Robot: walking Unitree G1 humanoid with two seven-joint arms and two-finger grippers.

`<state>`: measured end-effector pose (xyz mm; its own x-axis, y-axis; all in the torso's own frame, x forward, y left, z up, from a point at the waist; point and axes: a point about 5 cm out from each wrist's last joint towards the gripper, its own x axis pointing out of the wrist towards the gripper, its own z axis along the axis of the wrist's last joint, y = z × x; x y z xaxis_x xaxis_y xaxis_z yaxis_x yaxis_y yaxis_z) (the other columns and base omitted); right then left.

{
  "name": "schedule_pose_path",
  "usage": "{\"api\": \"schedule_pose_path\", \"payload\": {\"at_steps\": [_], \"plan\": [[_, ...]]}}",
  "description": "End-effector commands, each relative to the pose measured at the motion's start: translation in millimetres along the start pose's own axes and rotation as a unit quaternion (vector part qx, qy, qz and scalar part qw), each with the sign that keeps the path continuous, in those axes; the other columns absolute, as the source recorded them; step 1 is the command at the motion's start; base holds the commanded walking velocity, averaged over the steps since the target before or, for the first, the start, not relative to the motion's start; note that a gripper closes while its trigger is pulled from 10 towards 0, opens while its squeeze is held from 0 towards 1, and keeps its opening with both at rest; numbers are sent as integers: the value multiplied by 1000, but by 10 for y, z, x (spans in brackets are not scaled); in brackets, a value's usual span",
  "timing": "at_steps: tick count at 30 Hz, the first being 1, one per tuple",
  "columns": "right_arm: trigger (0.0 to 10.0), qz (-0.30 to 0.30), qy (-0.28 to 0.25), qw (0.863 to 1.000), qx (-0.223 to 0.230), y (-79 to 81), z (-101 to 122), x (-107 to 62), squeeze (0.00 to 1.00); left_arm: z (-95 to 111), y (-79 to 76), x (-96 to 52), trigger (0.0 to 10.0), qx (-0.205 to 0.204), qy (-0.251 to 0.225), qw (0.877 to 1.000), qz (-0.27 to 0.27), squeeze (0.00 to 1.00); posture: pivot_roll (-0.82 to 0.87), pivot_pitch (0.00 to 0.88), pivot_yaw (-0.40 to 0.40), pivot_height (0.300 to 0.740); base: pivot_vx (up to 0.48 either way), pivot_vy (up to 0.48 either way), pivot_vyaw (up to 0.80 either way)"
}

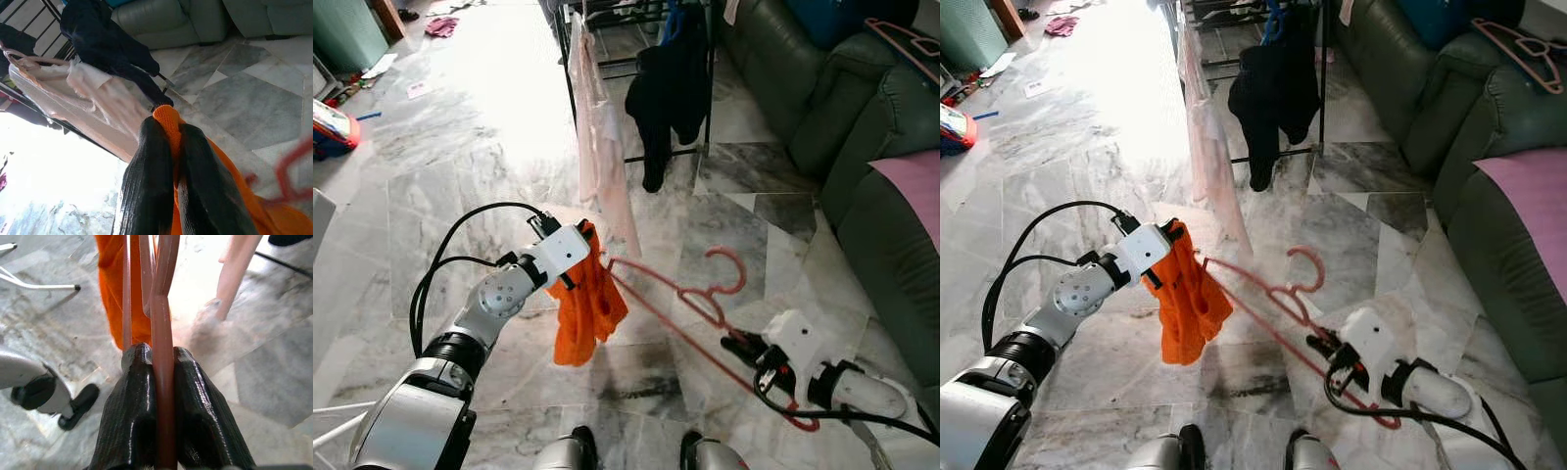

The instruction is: Hang hanger

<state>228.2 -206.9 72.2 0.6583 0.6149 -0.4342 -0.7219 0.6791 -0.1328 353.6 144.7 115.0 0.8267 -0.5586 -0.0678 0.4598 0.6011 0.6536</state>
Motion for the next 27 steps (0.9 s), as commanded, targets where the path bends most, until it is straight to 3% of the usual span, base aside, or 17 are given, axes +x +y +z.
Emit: {"api": "schedule_pose_path", "payload": {"at_steps": [1,10,16,27], "plan": [[10000,18,-1,1000,0,52,14,-4,0,-18,28,-24,10000,4,1,1000,1,0,-112,220,80,740,0,0,0],[10000,23,15,1000,-4,69,-18,14,0,-26,44,-35,10000,3,0,1000,-1,0,-107,213,84,740,0,0,0],[10000,-19,48,998,-28,-27,-110,61,0,-23,49,-48,10000,1,-5,1000,-6,0,-104,213,84,740,0,0,0],[10000,-59,67,996,17,-105,-287,177,0,10,16,-85,10000,-7,-33,999,-17,0,-86,216,91,740,0,0,0]]}}
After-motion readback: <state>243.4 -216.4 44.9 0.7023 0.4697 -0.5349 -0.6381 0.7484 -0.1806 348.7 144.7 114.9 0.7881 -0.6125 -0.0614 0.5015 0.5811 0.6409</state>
